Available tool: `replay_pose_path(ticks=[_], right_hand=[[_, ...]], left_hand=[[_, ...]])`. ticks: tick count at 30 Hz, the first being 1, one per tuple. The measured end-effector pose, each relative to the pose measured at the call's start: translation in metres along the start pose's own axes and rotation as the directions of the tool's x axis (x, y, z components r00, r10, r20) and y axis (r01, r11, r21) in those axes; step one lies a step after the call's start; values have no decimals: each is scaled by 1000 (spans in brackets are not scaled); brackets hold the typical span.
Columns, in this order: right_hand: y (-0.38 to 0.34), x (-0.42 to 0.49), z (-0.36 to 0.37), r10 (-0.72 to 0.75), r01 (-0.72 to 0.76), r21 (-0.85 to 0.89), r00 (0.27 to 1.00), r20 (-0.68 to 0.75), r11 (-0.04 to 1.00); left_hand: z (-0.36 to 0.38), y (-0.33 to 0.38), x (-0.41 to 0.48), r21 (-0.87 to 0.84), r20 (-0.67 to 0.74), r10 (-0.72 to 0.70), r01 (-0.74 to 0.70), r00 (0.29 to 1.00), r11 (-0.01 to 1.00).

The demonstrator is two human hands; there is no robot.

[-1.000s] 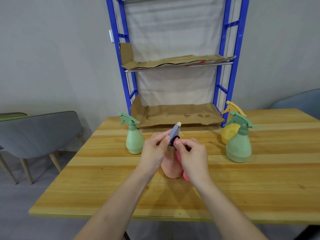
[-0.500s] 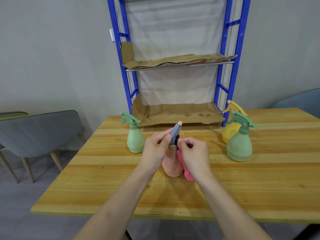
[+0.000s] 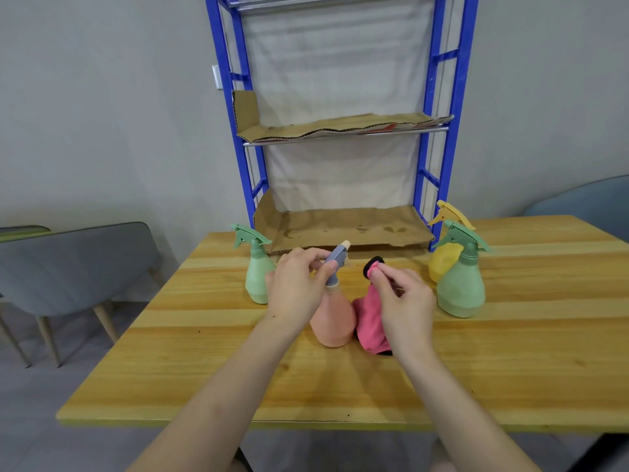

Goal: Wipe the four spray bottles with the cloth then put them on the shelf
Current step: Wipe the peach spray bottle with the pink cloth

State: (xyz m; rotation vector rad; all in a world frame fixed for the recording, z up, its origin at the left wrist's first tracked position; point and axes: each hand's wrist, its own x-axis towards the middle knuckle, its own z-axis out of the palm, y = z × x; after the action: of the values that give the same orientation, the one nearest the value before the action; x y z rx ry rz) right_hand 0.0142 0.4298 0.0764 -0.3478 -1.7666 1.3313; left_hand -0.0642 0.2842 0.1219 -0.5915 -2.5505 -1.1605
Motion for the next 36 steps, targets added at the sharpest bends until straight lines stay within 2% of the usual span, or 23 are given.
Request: replay_pose_path(ticks=[4, 8, 11, 16, 20, 27, 36], right_hand=[[4, 12, -7, -89, 91, -56, 995, 36, 994], [10, 20, -4, -148, 168, -115, 974, 169, 979], [9, 22, 1, -103, 141, -110, 951, 290, 984], [12, 25, 8, -44, 61, -35, 927, 371, 997], [24, 23, 7, -59, 106, -81, 891, 451, 991], [28, 30, 1, -115, 207, -149, 876, 468, 967], [28, 29, 7, -215, 287, -107, 874, 437, 952]], left_hand=[[-9, 4, 4, 140, 19, 78, -79, 997, 987], [-12, 3, 6, 164, 69, 135, -145, 988, 976], [-10, 1, 7, 156, 86, 130, -142, 988, 978], [-6, -2, 5, 154, 79, 107, -118, 991, 981], [-7, -2, 5, 159, 88, 114, -127, 990, 979], [-6, -3, 6, 141, 91, 116, -128, 989, 982], [-2, -7, 5, 107, 47, 164, -168, 985, 980]])
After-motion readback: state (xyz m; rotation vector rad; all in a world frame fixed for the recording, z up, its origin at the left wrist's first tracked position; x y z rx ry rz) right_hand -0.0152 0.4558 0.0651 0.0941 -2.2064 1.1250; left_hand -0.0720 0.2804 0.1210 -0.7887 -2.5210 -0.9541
